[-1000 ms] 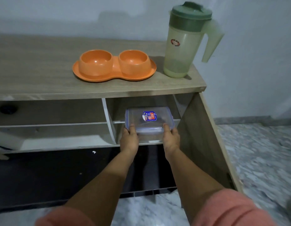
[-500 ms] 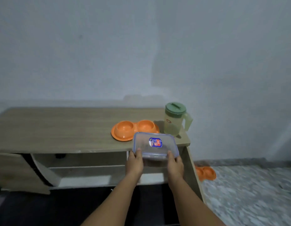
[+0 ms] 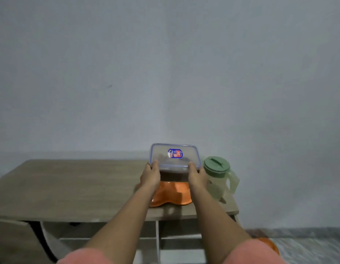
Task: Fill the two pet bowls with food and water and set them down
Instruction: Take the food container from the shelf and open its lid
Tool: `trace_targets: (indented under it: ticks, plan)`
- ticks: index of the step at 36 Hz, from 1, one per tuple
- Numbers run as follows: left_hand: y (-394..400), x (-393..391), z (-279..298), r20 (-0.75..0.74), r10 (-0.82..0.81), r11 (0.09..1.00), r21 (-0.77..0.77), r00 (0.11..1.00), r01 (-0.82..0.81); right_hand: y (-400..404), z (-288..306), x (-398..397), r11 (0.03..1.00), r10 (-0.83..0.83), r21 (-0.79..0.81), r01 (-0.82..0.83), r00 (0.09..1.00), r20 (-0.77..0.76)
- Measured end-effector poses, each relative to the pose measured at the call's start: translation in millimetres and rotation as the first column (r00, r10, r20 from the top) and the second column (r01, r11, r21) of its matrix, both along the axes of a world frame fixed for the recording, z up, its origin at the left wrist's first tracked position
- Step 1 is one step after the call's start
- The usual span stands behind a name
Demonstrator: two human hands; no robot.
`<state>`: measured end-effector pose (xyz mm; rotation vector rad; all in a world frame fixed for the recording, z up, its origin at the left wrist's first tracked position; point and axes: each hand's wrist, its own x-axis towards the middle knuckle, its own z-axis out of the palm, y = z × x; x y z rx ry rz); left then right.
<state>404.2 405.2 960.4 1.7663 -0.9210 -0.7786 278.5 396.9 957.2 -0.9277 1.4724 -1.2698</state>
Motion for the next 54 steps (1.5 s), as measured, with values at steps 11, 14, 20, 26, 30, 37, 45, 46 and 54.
trace_targets:
  ticks: [11,14,20,26,30,37,45,46,54]
  plan:
    - [-126,43,-29,-0.047,0.024,0.998,0.061,0.999,-0.021,-143,-33,39,0.997,0.055,0.048,-0.054,0.998,-0.013]
    - [-148,58,-42,-0.041,0.019,0.995,0.094,0.999,-0.015,-163,-49,51,0.995,0.071,0.071,-0.07,0.997,-0.012]
    - [-188,82,-82,-0.051,-0.005,0.994,0.112,0.999,0.011,-197,-79,72,0.993,0.067,0.098,-0.063,0.997,-0.045]
    - [-230,101,-127,-0.034,-0.042,0.976,0.212,0.999,0.048,-234,-110,88,0.988,0.05,0.153,-0.037,0.995,-0.084]
    - [-244,110,-143,-0.018,-0.084,0.954,0.287,0.996,0.085,-255,-133,94,0.979,0.062,0.198,-0.043,0.994,-0.093]
    - [-263,119,-162,0.022,-0.138,0.933,0.337,0.99,0.123,-269,-148,97,0.979,0.021,0.205,-0.006,0.997,-0.068]
    - [-279,122,-171,0.088,-0.013,0.948,0.317,0.996,-0.015,-291,-143,86,0.966,0.019,0.257,0.034,0.979,-0.202]
    - [-284,124,-170,0.1,0.007,0.945,0.326,0.995,-0.039,-297,-142,84,0.965,0.033,0.262,0.03,0.972,-0.231]
    - [-344,144,-167,0.281,-0.103,0.882,0.469,0.954,-0.043,-353,-132,84,0.929,0.197,0.37,0.005,0.838,-0.509]
